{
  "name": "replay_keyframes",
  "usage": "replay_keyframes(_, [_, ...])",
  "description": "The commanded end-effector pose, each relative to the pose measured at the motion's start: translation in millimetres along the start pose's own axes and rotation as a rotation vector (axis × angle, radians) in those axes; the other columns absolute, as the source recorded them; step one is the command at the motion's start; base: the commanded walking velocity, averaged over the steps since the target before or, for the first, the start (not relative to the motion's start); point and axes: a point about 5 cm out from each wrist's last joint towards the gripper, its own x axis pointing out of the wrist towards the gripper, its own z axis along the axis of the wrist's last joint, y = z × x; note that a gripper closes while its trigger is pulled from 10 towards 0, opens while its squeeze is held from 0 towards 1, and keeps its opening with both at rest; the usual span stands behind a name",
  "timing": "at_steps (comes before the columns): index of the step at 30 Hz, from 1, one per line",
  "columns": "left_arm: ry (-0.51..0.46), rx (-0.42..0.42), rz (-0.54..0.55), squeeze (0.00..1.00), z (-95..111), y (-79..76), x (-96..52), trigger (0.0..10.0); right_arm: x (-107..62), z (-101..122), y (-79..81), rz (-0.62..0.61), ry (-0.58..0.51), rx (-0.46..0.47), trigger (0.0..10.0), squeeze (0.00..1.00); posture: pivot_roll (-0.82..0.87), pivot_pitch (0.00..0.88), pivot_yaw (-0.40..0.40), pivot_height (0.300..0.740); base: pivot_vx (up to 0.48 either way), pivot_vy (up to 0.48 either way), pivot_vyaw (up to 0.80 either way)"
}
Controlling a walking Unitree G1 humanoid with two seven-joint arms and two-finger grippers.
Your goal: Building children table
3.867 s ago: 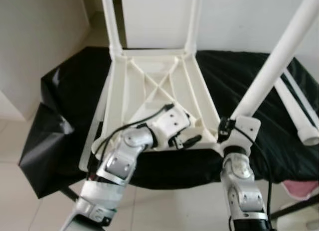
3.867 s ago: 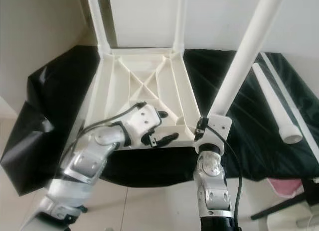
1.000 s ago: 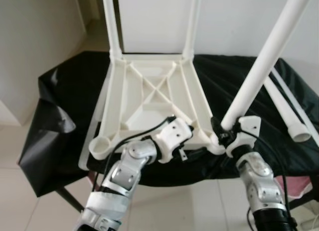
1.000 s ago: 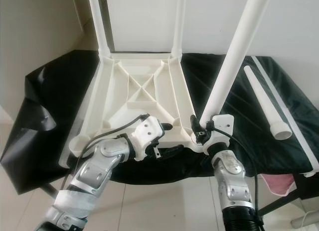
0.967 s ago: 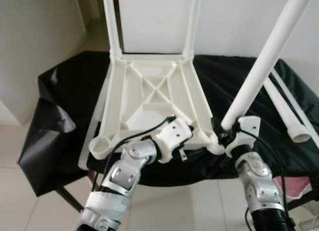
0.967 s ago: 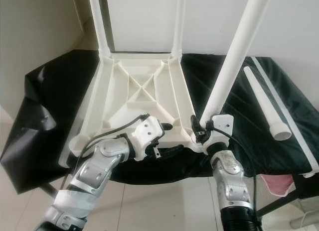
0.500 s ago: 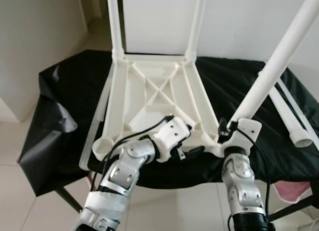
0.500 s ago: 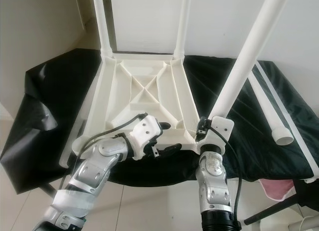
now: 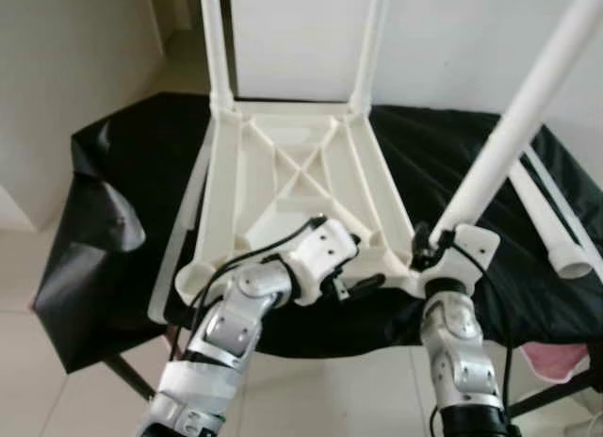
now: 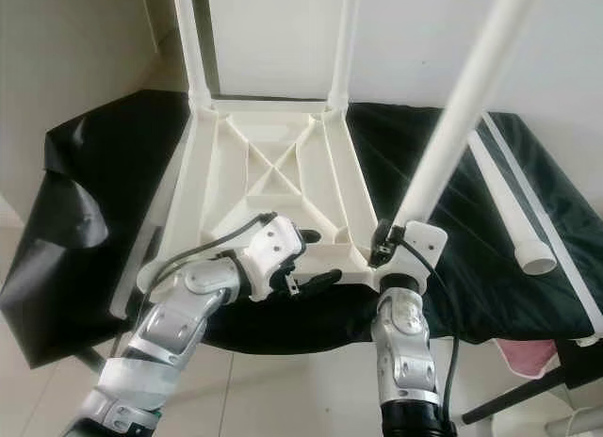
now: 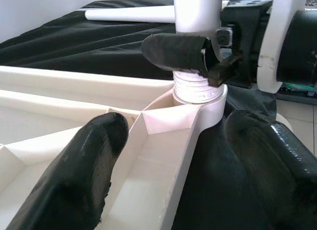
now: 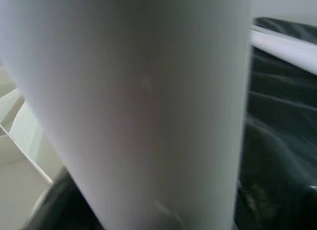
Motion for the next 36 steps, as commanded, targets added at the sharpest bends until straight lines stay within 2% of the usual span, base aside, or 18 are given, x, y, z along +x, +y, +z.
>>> replay_keyframes(1, [0.002,0.005,0.091,0.0,3,4.3,1.4,10.0,-2.9,4,1.3,0.071,-0.025,0.045,10.0,1.0,-0.06,0.002,-0.02,0.74,0.0,0.0,0.0])
replay_keyframes(5, [0.001,0.003,0.088,0.0,3,3.3,1.8,10.0,-2.1,5,-1.0,0.109,-0.026,0.045,10.0,1.0,-0.05,0.004,-0.019,0.74,0.0,0.0,0.0])
replay_keyframes(6, [0.0,0.004,0.084,0.0,3,1.7,1.9,10.0,-0.7,6,-4.8,0.139,-0.031,0.024,10.0,0.0,-0.05,0.006,-0.018,0.74,0.0,0.0,0.0])
replay_keyframes(10, [-0.001,0.01,0.077,0.0,3,-0.1,2.0,10.0,0.5,8,-9.1,0.204,-0.034,-0.013,10.0,0.0,-0.06,0.009,-0.014,0.74,0.0,0.0,0.0])
replay_keyframes(13, [0.0,0.02,0.071,0.0,4,-1.3,2.9,10.0,-0.1,4,-10.5,0.323,-0.012,-0.06,10.0,0.0,-0.06,0.014,-0.011,0.74,0.0,0.0,0.0])
replay_keyframes(17, [-0.005,0.024,0.068,0.0,6,-2.3,3.5,10.0,-0.2,4,-12.4,0.397,-0.007,-0.085,10.0,0.0,-0.06,0.017,-0.009,0.74,0.0,0.0,0.0])
replay_keyframes(24, [-0.013,0.031,0.06,0.0,9,-4.0,3.8,10.0,3.5,6,-27.4,0.561,0.025,-0.156,10.0,0.0,-0.05,0.019,-0.004,0.74,0.0,0.0,0.0])
replay_keyframes(34, [-0.005,0.059,0.019,0.0,9,-7.7,4.8,10.0,11.1,7,-36.6,0.684,0.063,-0.203,10.0,0.0,-0.06,0.017,0.007,0.74,0.0,0.0,0.0])
replay_keyframes(35, [-0.011,0.063,0.008,0.0,12,-8.7,6.7,10.0,20.8,9,-41.1,0.724,0.075,-0.257,10.0,0.0,-0.06,0.017,0.011,0.74,0.0,0.0,0.0])
replay_keyframes(36, [-0.011,0.063,0.008,0.0,12,-8.7,6.7,10.0,20.8,9,-41.1,0.724,0.075,-0.257,10.0,0.0,-0.06,0.017,0.011,0.74,0.0,0.0,0.0])
